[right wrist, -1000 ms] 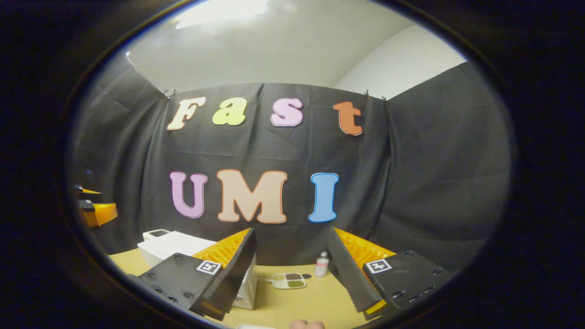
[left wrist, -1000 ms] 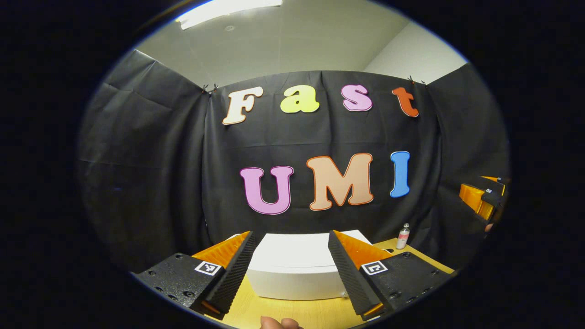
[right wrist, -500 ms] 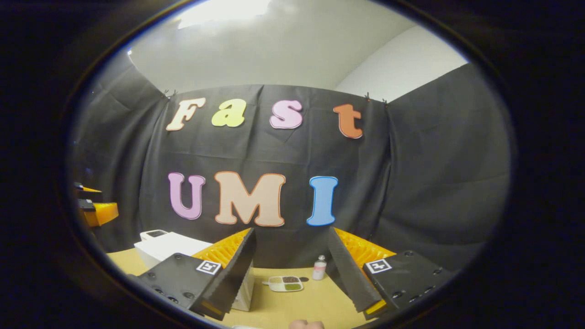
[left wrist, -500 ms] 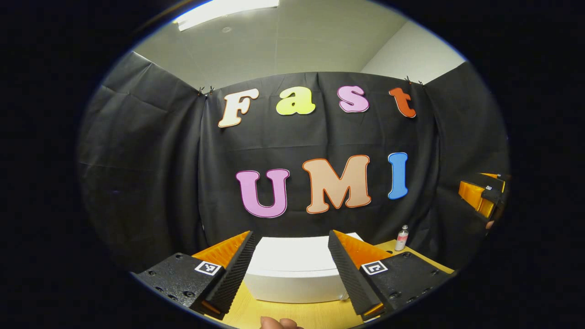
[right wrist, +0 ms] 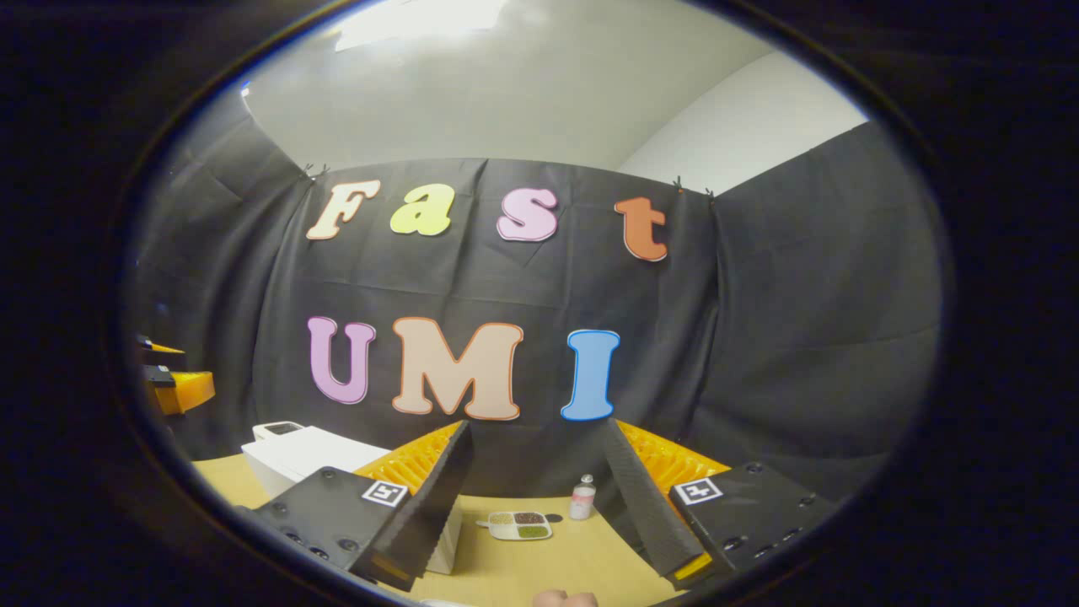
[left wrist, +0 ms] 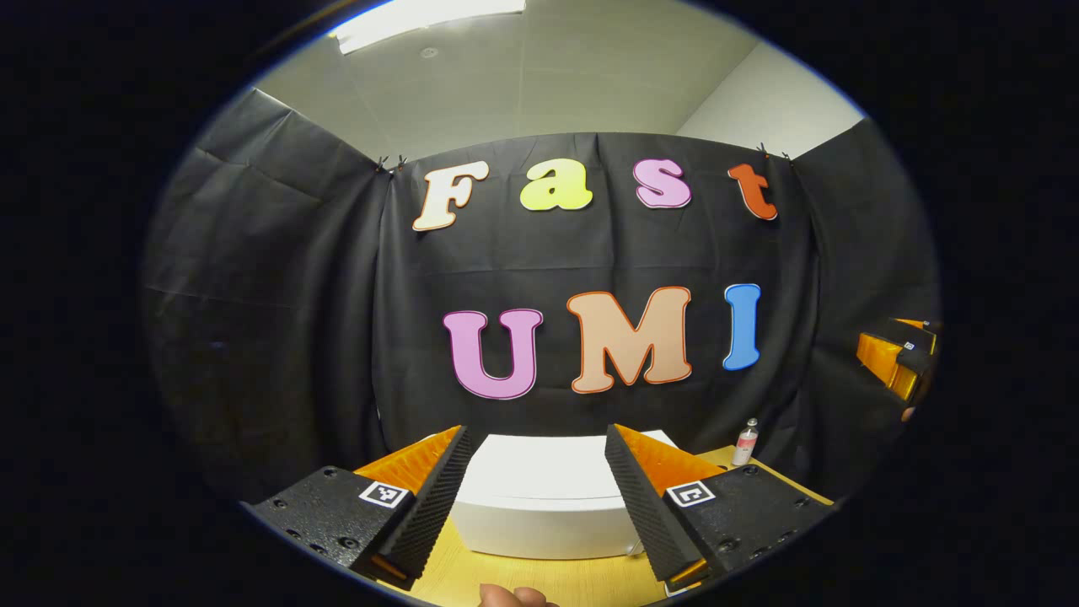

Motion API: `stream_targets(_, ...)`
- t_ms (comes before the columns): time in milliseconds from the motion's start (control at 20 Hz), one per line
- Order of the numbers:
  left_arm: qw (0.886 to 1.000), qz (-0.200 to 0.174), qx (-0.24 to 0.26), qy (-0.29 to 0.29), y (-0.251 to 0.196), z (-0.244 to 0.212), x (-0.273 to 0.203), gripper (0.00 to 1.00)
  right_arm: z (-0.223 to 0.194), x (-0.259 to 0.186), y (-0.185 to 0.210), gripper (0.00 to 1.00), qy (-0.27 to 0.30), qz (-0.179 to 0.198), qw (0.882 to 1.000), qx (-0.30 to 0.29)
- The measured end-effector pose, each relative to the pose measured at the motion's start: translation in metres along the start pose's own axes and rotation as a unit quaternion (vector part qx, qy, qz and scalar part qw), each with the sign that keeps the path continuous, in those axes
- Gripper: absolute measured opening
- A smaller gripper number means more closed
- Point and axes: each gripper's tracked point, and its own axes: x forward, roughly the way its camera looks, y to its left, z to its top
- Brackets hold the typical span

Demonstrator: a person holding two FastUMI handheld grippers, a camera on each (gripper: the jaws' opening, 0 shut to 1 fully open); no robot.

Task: Open the microwave oven with the left hand, put the food in, and close the microwave oven.

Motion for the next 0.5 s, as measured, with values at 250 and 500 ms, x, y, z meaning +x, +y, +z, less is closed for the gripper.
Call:
stream_targets(250,1.0,-0.001,-0.002,0.007,-0.005,-0.019,0.006,0.94,0.002,-0.001,0.0,0.96,-0.004,0.003,1.0,-0.001)
stream_targets(500,0.999,-0.022,-0.03,0.032,-0.034,-0.066,0.021,0.94,0.004,-0.005,-0.001,0.96,-0.006,0.004,1.0,0.002)
